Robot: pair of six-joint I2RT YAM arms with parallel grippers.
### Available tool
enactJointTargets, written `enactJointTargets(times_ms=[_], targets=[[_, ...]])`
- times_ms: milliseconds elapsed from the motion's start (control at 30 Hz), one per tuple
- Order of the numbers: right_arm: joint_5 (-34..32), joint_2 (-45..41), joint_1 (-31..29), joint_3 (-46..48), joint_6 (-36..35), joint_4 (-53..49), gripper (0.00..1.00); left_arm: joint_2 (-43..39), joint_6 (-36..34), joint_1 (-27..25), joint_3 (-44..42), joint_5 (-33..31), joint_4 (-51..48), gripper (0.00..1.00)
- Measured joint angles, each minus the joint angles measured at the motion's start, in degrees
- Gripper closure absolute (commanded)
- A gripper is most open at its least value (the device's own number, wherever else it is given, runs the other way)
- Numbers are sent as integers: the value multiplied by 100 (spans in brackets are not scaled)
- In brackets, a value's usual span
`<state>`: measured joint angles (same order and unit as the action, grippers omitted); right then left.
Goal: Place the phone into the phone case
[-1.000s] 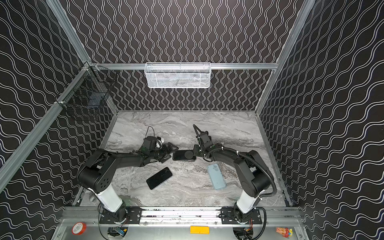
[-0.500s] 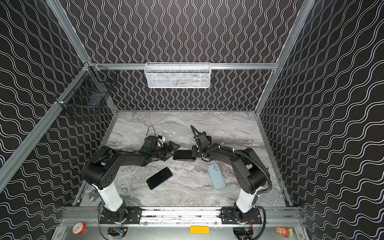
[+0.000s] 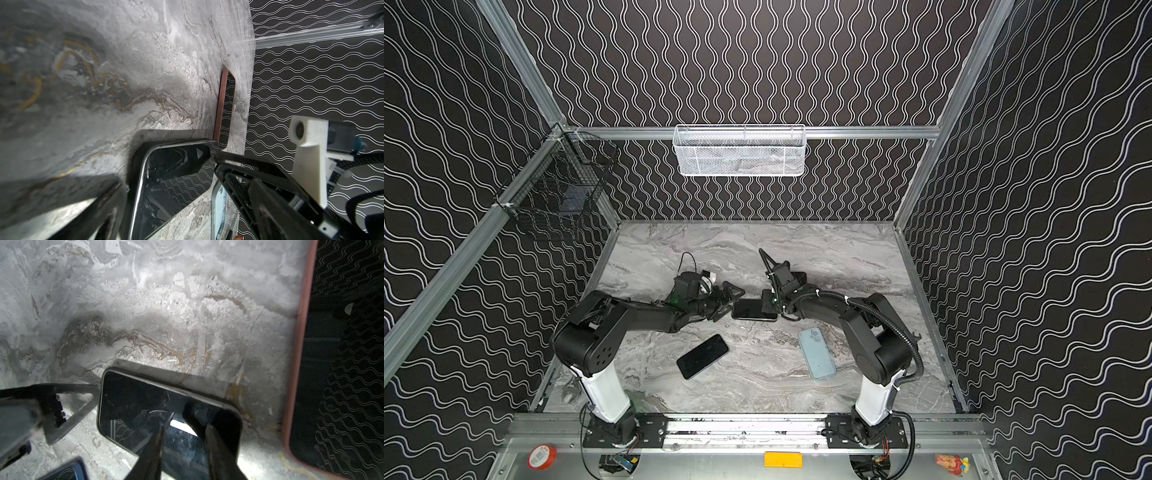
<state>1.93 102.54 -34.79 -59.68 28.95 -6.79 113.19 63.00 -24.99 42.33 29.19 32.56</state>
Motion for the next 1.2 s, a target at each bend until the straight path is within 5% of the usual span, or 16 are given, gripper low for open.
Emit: enactJointTargets(times_ms=[267,500,900,1200], targets=[[-188,-575,4,57,4,-190,51,-319,-101,28,9,-57,-581,1],[-232,-973,197,382,79,-343,46,-706,-986,50,627,-321,-1998,2],[15,-605,190,533,190,-433,67,-570,-1517,50,785,-387,-2924,3],[33,-177,186,306,98,-463,70,-229,-1668,26,1187,-457,-3314,9]])
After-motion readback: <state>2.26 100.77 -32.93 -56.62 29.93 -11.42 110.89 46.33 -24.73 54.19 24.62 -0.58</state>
